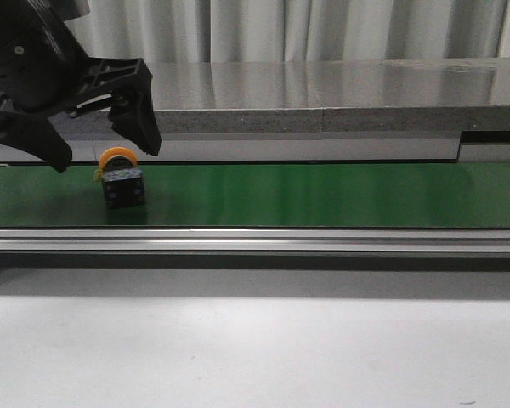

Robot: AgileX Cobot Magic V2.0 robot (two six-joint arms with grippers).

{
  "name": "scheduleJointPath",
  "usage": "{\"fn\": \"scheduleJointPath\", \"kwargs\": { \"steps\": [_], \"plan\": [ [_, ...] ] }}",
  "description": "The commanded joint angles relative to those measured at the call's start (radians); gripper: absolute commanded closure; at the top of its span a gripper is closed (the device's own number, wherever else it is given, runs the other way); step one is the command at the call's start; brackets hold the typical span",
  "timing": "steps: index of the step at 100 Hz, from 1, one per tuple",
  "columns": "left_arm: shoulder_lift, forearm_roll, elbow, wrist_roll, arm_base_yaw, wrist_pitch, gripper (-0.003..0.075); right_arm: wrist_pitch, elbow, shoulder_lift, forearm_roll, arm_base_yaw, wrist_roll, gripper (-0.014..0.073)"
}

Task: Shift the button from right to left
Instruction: 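Lower the left gripper onto the push-button on the belt and grasp it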

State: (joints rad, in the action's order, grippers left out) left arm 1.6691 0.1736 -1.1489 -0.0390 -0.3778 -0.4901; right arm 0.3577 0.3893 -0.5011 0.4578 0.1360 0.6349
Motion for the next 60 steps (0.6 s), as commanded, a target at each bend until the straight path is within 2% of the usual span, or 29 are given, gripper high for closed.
{"fn": "scheduleJointPath", "kwargs": {
  "steps": [1,44,51,60],
  "plan": [
    [-0.038,-0.008,-0.032,-0.011,-0.009,0.051,0.0069,-0.066,0.028,-0.003,0.016,0.000,0.001,0.0662],
    [0.005,-0.050,-0.032,-0.013,0.057,0.015,0.0092,-0.066,0.028,-0.003,0.016,0.000,0.001,0.0662],
    [0.008,-0.060,-0.032,-0.013,0.064,0.005,0.0134,-0.066,0.028,-0.003,0.016,0.000,0.001,0.0662],
    [0.008,-0.073,-0.032,-0.013,0.067,0.004,0.0254,-0.066,0.028,-0.003,0.016,0.000,0.001,0.0662]
  ]
}}
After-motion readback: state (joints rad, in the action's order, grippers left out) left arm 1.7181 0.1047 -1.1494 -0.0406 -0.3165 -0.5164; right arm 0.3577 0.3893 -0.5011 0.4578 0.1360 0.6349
